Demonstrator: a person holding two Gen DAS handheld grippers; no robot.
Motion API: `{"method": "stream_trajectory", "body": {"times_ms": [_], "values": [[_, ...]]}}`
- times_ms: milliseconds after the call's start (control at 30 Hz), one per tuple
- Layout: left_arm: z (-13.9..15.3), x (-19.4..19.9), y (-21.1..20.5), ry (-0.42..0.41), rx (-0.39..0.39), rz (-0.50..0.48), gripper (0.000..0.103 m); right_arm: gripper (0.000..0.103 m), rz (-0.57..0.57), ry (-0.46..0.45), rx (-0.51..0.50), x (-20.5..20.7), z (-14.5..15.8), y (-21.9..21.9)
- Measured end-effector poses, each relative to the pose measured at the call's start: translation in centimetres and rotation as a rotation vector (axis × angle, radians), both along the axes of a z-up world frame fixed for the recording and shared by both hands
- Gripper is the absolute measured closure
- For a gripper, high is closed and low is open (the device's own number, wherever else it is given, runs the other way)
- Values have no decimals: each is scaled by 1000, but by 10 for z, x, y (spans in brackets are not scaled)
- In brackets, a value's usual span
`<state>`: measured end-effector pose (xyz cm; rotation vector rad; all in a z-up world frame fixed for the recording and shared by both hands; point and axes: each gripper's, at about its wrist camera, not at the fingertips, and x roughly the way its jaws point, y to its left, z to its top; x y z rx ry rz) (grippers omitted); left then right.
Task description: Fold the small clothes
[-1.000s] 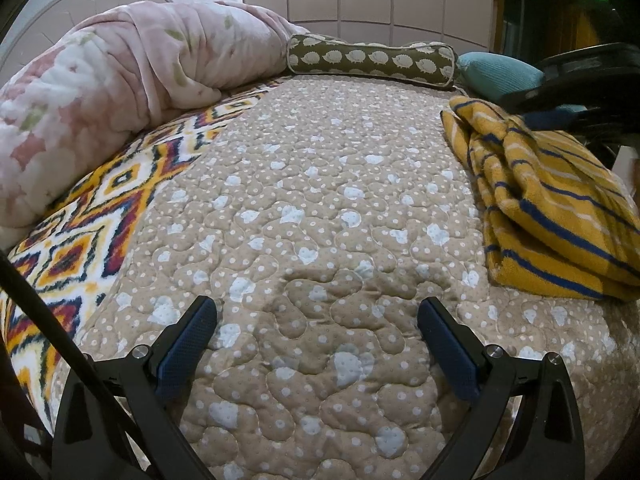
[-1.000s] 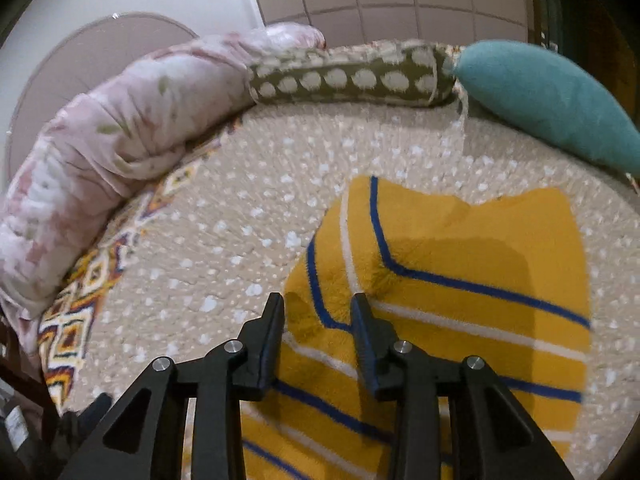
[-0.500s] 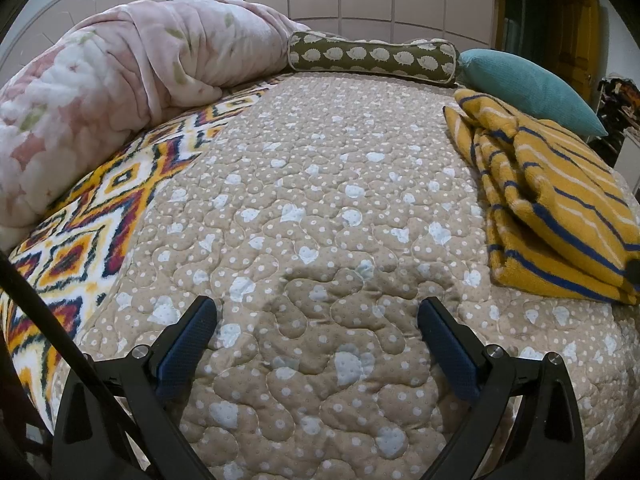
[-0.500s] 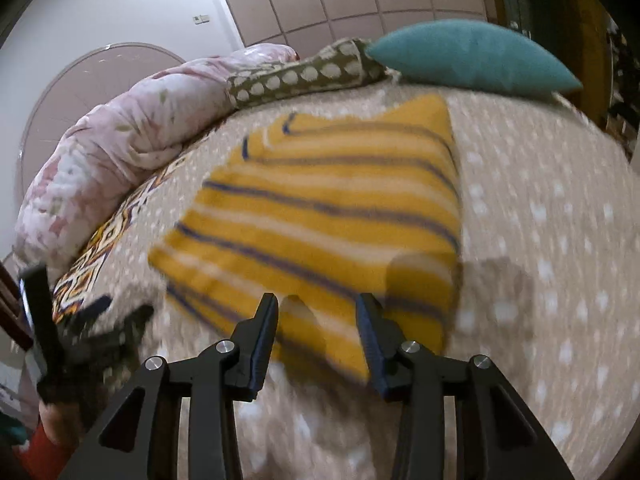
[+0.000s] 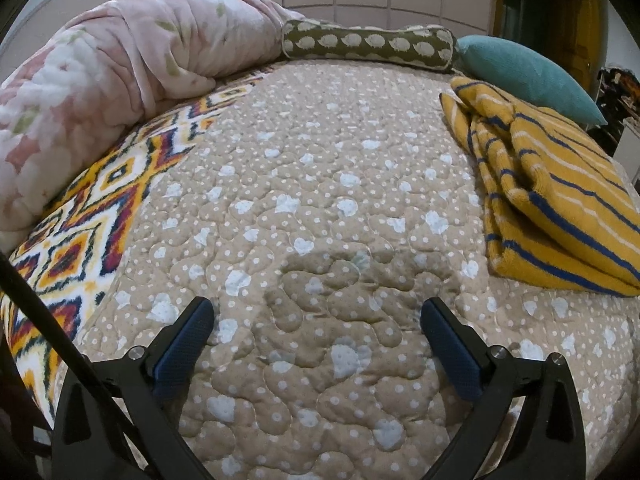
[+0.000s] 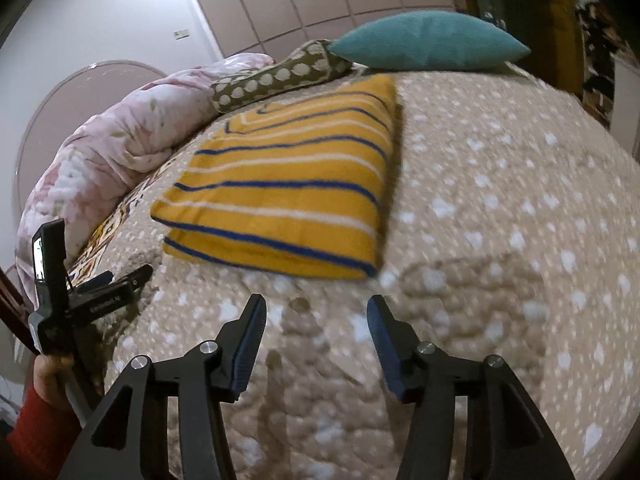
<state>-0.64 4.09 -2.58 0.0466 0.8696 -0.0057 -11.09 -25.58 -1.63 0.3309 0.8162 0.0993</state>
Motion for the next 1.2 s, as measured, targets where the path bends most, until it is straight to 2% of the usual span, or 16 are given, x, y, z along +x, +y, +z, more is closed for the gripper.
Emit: {"method": "stream_trajectory", "body": {"times_ms": [133,233,300,367,533,667,733,833,900,1067,1200], "values": [[0,4,4,28,-21,-7,0,46,-24,-2,31,-6,-4,-11],[5,-1,-2,16,5,26,0,46,-35,-7,22,-8,-5,-10],[12,-10,-9,0,-5,37,0,46,-39,-6,-4,-10,-4,-7],[23,-25,-18,-34,-16,23,0,46,-41,-1,-33,-12,-3,-4],[62,-70,-44,-173,40,10,0,42,-98,16,-111,-23,8,-5],[92,-103,-52,-231,6,6,0,40,-163,35,-173,-33,18,-7],[102,-116,-54,-236,-5,10,0,39,-204,52,-204,-40,21,-8],[109,-137,-60,-244,37,7,0,38,-249,79,-236,-53,26,-6],[110,-150,-65,-243,69,2,0,37,-258,80,-253,-64,28,-2],[104,-170,-74,-214,86,-58,0,33,-277,49,-353,-89,31,17],[103,-173,-79,-207,102,-91,0,32,-260,45,-368,-93,33,26]]}}
